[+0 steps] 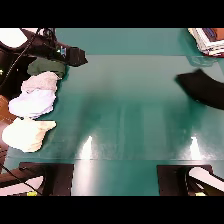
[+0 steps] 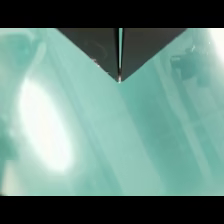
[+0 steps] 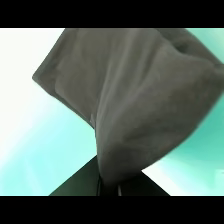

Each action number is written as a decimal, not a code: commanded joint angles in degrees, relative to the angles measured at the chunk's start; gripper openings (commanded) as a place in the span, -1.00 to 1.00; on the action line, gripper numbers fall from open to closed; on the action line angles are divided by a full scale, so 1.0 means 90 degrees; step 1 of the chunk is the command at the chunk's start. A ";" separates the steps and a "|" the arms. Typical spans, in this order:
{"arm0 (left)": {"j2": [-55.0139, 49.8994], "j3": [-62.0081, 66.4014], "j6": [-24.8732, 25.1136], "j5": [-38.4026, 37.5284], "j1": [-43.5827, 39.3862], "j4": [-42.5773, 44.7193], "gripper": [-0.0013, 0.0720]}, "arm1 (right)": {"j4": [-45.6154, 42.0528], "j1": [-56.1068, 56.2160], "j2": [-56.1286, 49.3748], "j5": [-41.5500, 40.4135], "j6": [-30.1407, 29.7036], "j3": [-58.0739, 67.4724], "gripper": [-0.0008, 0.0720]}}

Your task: Fold the shirts.

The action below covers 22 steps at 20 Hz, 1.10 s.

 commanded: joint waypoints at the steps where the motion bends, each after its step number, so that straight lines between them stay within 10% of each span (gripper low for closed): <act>1: 0.0005 0.0007 -0.0036 0.0240 -0.0066 -0.0005 -0.90 | -0.0063 -0.1396 0.0597 -0.0355 0.0034 -0.0818 -0.94; 5: 0.0005 0.0007 -0.0032 0.0163 -0.0066 0.0000 -0.90 | -0.1081 -0.1486 0.0588 -0.0243 0.0036 -0.0891 -0.90; 7: 0.0005 0.0005 -0.0029 0.0153 -0.0063 0.0000 -0.90 | -0.1632 -0.1489 0.0585 -0.0151 0.0036 -0.0702 0.37; 8: 0.0005 0.0005 -0.0029 0.0148 -0.0063 0.0002 -0.90 | -0.2001 -0.1491 0.0588 -0.0061 0.0036 -0.0529 0.62; 12: 0.0005 0.0005 -0.0029 0.0080 -0.0063 0.0005 -0.90 | -0.2822 -0.1659 0.0588 0.0491 0.0289 0.0425 0.60; 21: 0.0007 0.0007 -0.0034 0.0447 -0.0063 0.0000 -0.90 | -0.0833 0.1433 0.0588 0.0811 0.0311 0.0974 0.57; 22: 0.0007 0.0007 -0.0034 0.0471 -0.0063 0.0000 -0.90 | -0.0855 0.1906 0.0590 0.0801 0.0311 0.0974 0.34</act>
